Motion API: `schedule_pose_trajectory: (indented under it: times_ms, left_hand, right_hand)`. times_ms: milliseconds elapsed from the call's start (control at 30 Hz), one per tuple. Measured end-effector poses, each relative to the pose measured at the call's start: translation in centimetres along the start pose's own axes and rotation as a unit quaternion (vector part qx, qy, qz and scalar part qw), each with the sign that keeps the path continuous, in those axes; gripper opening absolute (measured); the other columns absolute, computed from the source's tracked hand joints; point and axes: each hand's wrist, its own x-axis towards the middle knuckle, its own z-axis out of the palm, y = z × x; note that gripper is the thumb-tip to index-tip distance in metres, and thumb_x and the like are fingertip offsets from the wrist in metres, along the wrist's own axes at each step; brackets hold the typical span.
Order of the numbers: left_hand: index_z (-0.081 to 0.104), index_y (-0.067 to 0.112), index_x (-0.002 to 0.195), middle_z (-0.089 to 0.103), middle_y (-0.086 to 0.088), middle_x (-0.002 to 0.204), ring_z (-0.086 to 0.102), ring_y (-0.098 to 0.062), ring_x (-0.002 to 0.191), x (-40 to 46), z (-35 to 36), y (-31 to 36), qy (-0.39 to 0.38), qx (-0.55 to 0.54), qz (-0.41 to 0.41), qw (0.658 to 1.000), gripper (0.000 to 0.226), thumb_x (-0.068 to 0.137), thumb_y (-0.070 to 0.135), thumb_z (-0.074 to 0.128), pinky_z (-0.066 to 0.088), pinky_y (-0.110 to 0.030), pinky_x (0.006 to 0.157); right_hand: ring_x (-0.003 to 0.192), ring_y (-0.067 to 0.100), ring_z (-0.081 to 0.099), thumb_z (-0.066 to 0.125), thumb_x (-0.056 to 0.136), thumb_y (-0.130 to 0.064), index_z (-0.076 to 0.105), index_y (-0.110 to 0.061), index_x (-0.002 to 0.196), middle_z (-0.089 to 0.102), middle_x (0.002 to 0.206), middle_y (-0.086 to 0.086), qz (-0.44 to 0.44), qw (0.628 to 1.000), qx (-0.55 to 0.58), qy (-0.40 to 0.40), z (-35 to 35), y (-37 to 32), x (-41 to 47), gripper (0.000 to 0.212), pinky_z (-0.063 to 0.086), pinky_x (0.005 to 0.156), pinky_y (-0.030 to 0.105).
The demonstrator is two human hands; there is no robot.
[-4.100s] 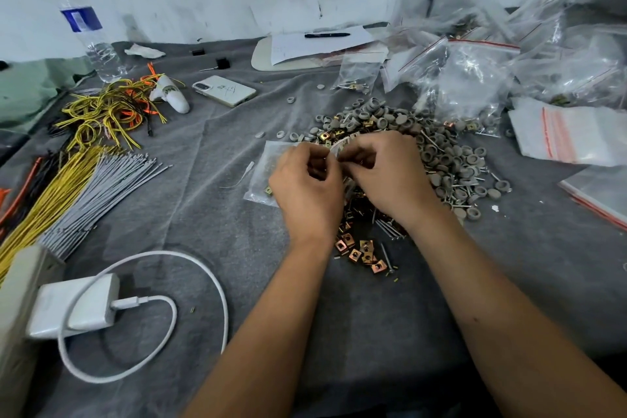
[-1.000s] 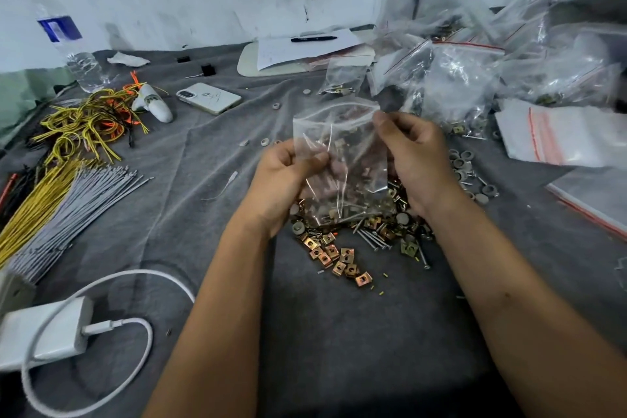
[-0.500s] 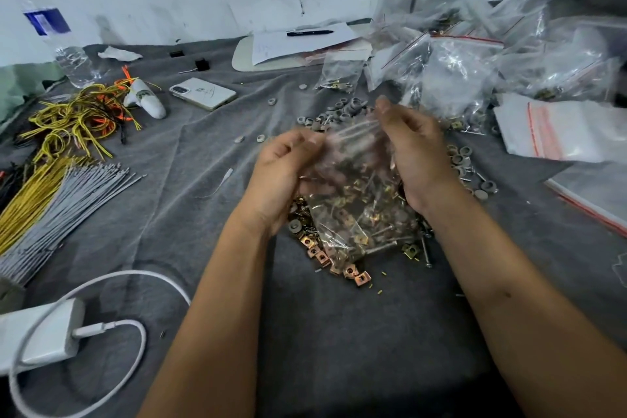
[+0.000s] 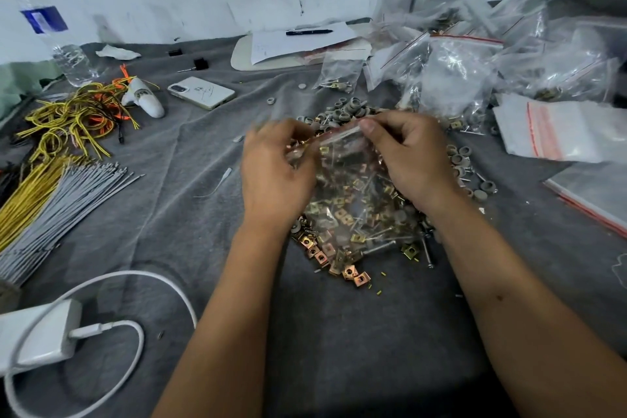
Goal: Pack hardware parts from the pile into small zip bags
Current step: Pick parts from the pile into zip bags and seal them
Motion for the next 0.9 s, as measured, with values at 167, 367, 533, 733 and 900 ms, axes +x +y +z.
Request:
schedule_pose_trajectory:
  times_ms: [167, 367, 533, 733, 900]
  left_hand:
    - [0.076, 0.014, 0.103, 0.069, 0.000, 0.102, 0.055, -0.022, 0.105, -0.01, 0.31, 0.75, -0.031, 0.044, 0.123, 0.991, 0.015, 0.094, 0.027, 0.072, 0.040, -0.031, 0.085]
    - [0.074, 0.008, 0.089, 0.070, -0.002, 0.089, 0.060, -0.024, 0.091, -0.05, 0.25, 0.64, -0.054, 0.005, 0.092, 0.994, 0.007, 0.092, 0.015, 0.075, 0.043, -0.036, 0.082]
    - [0.071, 0.004, 0.088, 0.070, -0.005, 0.089, 0.058, -0.025, 0.093, -0.19, 0.47, 0.75, -0.078, -0.001, 0.108, 0.991, 0.005, 0.092, 0.005, 0.073, 0.045, -0.038, 0.083]
    - [0.074, 0.008, 0.093, 0.072, -0.002, 0.095, 0.060, -0.025, 0.097, -0.10, 0.39, 0.74, -0.084, -0.012, 0.101, 0.991, 0.002, 0.091, 0.008, 0.075, 0.044, -0.036, 0.087]
    - [0.072, 0.005, 0.090, 0.070, -0.005, 0.094, 0.059, -0.027, 0.096, -0.08, 0.45, 0.82, -0.111, -0.012, 0.117, 0.987, 0.004, 0.089, 0.001, 0.072, 0.043, -0.037, 0.087]
  right_hand:
    - [0.083, 0.008, 0.069, 0.073, 0.094, -0.016, 0.080, -0.011, 0.103, 0.075, 0.090, -0.002, -0.130, 0.984, -0.107, -0.057, 1.02, -0.39, -0.53, 0.012, 0.052, 0.075, 0.021]
    - [0.075, 0.016, 0.066, 0.076, 0.092, -0.014, 0.082, -0.005, 0.097, 0.073, 0.083, 0.004, -0.185, 0.974, -0.123, -0.048, 0.95, -0.65, -0.52, 0.011, 0.053, 0.067, 0.030]
    - [0.077, 0.017, 0.067, 0.079, 0.089, -0.013, 0.081, -0.005, 0.095, 0.073, 0.084, 0.004, -0.177, 0.975, -0.128, -0.049, 0.88, -0.54, -0.48, 0.010, 0.054, 0.070, 0.033]
    - [0.081, 0.010, 0.064, 0.080, 0.086, -0.007, 0.078, -0.006, 0.090, 0.069, 0.085, 0.000, -0.144, 0.983, -0.095, -0.066, 0.64, -0.83, -0.52, 0.004, 0.048, 0.075, 0.019]
    - [0.078, 0.011, 0.060, 0.078, 0.086, -0.002, 0.074, -0.004, 0.086, 0.066, 0.084, 0.000, -0.137, 0.980, -0.109, -0.092, 0.77, -0.96, -0.70, 0.004, 0.043, 0.072, 0.015]
